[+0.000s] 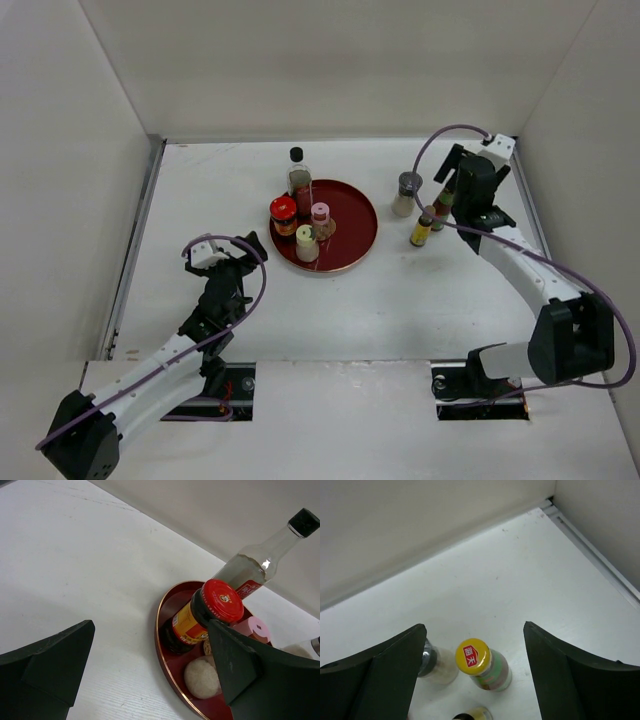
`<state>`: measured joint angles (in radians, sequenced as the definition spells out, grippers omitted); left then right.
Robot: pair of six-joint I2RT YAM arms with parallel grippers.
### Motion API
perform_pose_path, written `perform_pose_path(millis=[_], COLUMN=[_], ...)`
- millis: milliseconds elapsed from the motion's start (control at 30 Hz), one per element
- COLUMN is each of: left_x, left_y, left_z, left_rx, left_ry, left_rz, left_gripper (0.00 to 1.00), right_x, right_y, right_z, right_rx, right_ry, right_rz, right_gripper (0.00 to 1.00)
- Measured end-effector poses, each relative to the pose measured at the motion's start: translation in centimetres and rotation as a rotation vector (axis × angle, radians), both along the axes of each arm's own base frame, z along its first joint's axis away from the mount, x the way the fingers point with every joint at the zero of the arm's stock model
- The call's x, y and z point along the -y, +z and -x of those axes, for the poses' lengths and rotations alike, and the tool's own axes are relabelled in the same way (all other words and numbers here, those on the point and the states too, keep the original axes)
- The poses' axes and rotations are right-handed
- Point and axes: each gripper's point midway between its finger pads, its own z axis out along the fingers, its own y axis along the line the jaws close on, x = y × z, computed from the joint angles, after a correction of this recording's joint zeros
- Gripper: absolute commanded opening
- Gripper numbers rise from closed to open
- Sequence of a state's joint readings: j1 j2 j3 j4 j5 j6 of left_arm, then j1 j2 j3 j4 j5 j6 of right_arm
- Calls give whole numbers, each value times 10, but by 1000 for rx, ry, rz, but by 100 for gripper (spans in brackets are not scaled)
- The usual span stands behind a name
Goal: Organize the condiment bottles
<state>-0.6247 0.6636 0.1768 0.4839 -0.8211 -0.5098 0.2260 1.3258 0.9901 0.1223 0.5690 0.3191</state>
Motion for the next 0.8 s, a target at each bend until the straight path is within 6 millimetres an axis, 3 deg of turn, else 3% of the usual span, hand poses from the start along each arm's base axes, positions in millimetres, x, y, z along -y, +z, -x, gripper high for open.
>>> perform_pose_path(millis=[200, 333, 633, 800], left_x=[2, 4, 6, 5], left_y=[-2, -2, -4, -5], left_z=[0, -1, -2, -2], left_rx=[-7, -5, -13, -13], left_ry=[-10, -17, -25, -23], left_rz=[-5, -1, -5, -3], left_gripper=[100, 100, 100, 100], right_x=[-1, -6, -4, 6], right_y=[-43, -60, -76, -74], right_z=[-7, -10, -13, -10], right_rx=[-128, -172, -219, -230], right_ry=[23, 45, 38, -3], right_rz=[35, 37, 65, 105], right_gripper=[83, 72, 36, 32])
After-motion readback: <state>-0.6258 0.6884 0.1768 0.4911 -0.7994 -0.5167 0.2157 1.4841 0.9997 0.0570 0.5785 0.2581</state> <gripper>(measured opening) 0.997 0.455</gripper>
